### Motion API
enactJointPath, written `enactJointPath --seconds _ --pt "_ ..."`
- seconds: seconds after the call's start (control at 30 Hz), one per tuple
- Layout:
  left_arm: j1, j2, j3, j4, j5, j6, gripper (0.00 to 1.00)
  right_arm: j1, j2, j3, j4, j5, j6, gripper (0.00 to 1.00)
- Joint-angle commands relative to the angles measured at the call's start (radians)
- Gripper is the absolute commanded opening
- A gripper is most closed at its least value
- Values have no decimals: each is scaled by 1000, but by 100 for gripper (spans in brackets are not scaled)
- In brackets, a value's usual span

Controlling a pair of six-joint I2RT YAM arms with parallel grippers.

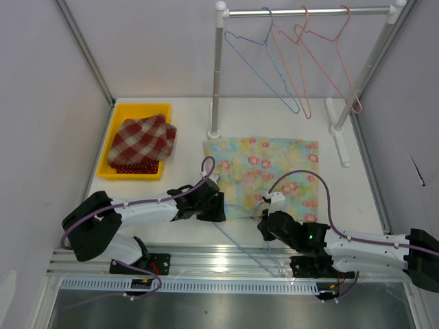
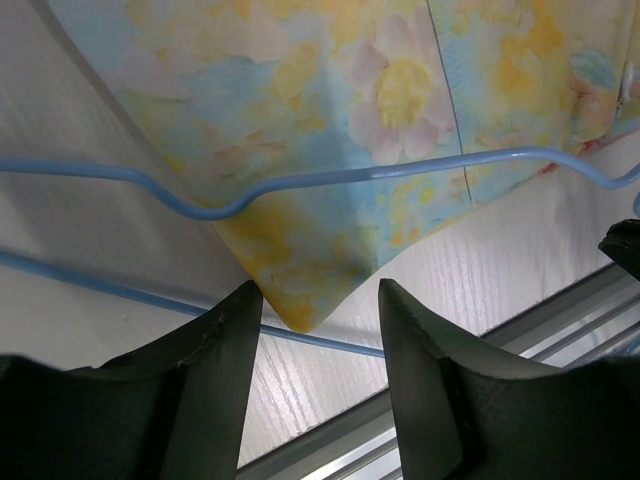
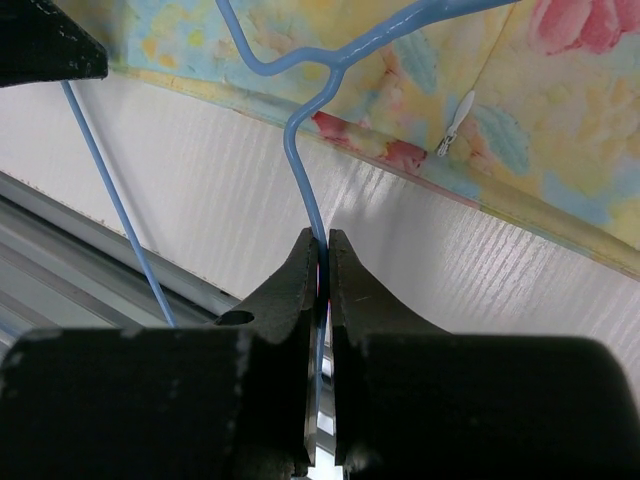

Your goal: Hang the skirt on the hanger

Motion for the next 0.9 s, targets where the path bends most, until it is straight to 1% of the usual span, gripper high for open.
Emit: enactJointPath --seconds 0.0,0.03,0.07,0.13,0.17,0.2,0.23,0.3,0.5,0.63,0.73,0.77,0.87 --pt "-13 28 43 -33 -61 -1 54 6 5 26 5 56 10 0" --pt "-13 42 44 -36 -67 0 52 7 10 27 12 56 10 0" --pt "-13 51 52 -45 -82 0 45 6 20 29 16 56 6 0" --pt "-13 56 60 -53 -102 0 38 6 31 33 20 56 3 0" --pt "-15 56 70 -59 -110 5 27 6 39 38 23 57 0 0" --pt "-13 53 75 -76 -125 8 22 6 42 41 20 60 -2 0" --pt "-13 48 79 -87 -133 11 12 7 44 44 20 68 -8 0" --pt "-13 15 96 -105 -156 17 1 6 47 58 22 77 -20 0" --pt "11 -96 168 -206 -182 59 0 4 105 105 29 115 -77 0" --pt "62 -136 161 -245 -165 82 0 4 175 138 32 149 -115 0" --pt "157 -185 116 -243 -127 92 0 1 203 154 43 165 -137 0" --pt "210 -197 92 -242 -110 97 0 1 223 159 48 166 -141 0" --pt "304 -222 80 -266 -87 123 0 0 257 168 63 189 -151 0"
